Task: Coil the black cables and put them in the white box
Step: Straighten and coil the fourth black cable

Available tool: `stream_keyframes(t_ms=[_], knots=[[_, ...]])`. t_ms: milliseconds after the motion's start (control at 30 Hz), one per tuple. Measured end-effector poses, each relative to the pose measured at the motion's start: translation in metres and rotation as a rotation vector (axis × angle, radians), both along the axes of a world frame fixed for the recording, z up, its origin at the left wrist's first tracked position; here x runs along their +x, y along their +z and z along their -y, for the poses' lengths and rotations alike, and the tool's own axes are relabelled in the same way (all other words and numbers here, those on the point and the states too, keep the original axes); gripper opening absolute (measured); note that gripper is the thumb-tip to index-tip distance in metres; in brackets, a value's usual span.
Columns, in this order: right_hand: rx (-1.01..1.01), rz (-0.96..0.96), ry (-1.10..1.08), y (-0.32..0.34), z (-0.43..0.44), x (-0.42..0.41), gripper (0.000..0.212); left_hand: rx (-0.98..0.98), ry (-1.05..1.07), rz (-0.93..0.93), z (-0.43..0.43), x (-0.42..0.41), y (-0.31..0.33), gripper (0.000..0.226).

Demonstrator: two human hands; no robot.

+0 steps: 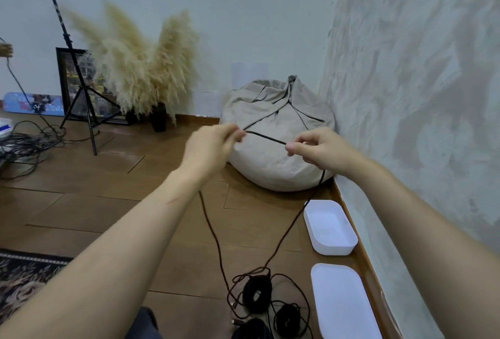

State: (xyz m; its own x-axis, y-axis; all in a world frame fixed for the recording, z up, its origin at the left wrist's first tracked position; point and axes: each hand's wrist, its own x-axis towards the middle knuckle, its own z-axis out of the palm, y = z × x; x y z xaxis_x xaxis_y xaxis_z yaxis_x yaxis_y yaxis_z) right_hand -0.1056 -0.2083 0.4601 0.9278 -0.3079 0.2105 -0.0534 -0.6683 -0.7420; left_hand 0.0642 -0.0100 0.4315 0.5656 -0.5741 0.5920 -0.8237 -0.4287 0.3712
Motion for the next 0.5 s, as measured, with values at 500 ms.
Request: stream_keyframes(t_ms=[500], knots=[[-0.162,-0.005,-0.111,-0.009,0.031,-0.022,0.024,-0.001,0.305,-0.053,-0.032,0.038,-0.01,0.028]])
